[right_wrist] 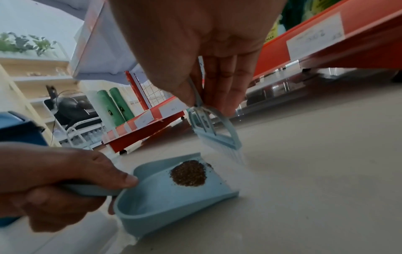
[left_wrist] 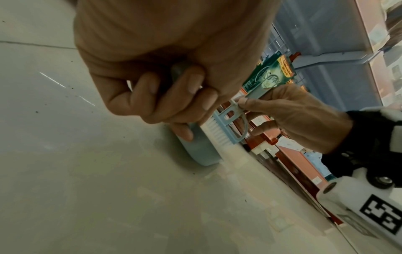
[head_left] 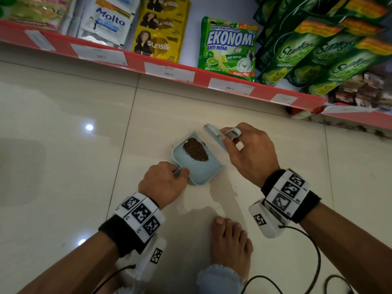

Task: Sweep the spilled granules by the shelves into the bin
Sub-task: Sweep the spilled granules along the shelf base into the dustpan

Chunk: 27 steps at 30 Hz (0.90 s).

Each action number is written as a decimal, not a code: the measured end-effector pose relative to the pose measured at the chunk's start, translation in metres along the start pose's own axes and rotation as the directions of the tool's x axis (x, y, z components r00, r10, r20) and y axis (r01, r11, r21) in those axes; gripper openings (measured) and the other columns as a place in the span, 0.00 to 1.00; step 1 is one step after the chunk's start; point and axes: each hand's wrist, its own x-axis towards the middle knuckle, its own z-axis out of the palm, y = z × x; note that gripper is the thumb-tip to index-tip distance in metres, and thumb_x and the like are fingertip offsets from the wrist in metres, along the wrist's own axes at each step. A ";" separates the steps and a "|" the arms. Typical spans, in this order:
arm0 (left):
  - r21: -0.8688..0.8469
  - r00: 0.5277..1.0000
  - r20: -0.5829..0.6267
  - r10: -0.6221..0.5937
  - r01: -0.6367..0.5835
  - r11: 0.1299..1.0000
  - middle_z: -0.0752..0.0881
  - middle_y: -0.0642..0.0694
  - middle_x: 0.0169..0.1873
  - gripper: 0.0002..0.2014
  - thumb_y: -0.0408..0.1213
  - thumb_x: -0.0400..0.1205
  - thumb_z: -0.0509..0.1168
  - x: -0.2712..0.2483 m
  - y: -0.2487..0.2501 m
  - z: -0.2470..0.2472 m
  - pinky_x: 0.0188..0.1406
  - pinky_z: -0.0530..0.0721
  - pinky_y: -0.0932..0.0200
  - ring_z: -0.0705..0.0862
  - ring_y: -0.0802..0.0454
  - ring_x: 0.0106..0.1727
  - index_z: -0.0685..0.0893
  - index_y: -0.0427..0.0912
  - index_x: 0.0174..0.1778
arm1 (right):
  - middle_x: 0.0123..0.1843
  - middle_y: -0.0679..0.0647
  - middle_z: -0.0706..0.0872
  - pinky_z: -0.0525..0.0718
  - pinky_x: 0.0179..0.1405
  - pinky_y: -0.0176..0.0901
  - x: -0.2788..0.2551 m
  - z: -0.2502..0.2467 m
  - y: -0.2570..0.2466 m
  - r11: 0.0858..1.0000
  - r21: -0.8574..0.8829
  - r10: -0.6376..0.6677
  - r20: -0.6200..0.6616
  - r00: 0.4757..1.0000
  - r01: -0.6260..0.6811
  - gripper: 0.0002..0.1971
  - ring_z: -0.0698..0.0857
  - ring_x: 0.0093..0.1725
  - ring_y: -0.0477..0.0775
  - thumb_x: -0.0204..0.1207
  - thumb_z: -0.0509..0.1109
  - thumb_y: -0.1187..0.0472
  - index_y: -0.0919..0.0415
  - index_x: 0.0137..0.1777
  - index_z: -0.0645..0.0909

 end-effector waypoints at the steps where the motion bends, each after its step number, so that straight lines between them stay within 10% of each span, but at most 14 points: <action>1: 0.004 1.000 0.002 -0.005 0.005 1.000 0.91 0.41 0.42 0.22 0.57 0.83 0.61 0.000 0.000 0.000 0.53 0.86 0.46 0.88 0.42 0.48 0.92 0.42 0.46 | 0.42 0.47 0.83 0.80 0.28 0.43 0.001 -0.001 0.000 0.999 -0.051 0.008 -0.003 1.000 -0.008 0.12 0.82 0.35 0.52 0.83 0.62 0.51 0.51 0.55 0.87; 9: -0.007 1.000 0.009 -0.022 0.022 1.000 0.90 0.43 0.38 0.22 0.56 0.83 0.61 0.000 -0.001 0.001 0.49 0.87 0.50 0.87 0.45 0.43 0.92 0.42 0.44 | 0.41 0.47 0.83 0.82 0.33 0.47 -0.004 0.005 -0.008 0.995 -0.080 -0.027 0.266 0.963 0.050 0.16 0.82 0.36 0.53 0.82 0.59 0.48 0.53 0.51 0.87; 15: -0.048 0.999 0.006 -0.033 0.034 0.998 0.89 0.44 0.32 0.22 0.55 0.82 0.62 -0.001 -0.001 0.001 0.44 0.87 0.52 0.87 0.45 0.39 0.92 0.41 0.41 | 0.40 0.47 0.83 0.83 0.29 0.47 0.000 -0.002 -0.010 0.992 -0.116 -0.045 0.058 0.997 0.051 0.12 0.83 0.34 0.54 0.82 0.62 0.52 0.53 0.49 0.87; 22: -0.047 0.999 -0.002 -0.048 0.048 0.998 0.90 0.42 0.36 0.21 0.55 0.82 0.62 -0.003 -0.002 -0.001 0.48 0.88 0.50 0.87 0.45 0.42 0.92 0.41 0.42 | 0.42 0.47 0.83 0.83 0.34 0.49 -0.009 0.004 -0.013 0.985 -0.102 -0.103 0.274 0.956 0.136 0.17 0.83 0.36 0.54 0.82 0.57 0.49 0.50 0.53 0.87; 27: -0.045 0.999 -0.009 -0.034 0.034 0.998 0.90 0.41 0.37 0.21 0.54 0.82 0.62 -0.004 -0.004 0.000 0.48 0.88 0.50 0.88 0.44 0.42 0.92 0.40 0.43 | 0.40 0.45 0.85 0.82 0.27 0.45 -0.006 0.002 -0.011 0.994 -0.074 -0.081 0.024 0.996 0.083 0.09 0.83 0.33 0.52 0.80 0.66 0.54 0.47 0.52 0.88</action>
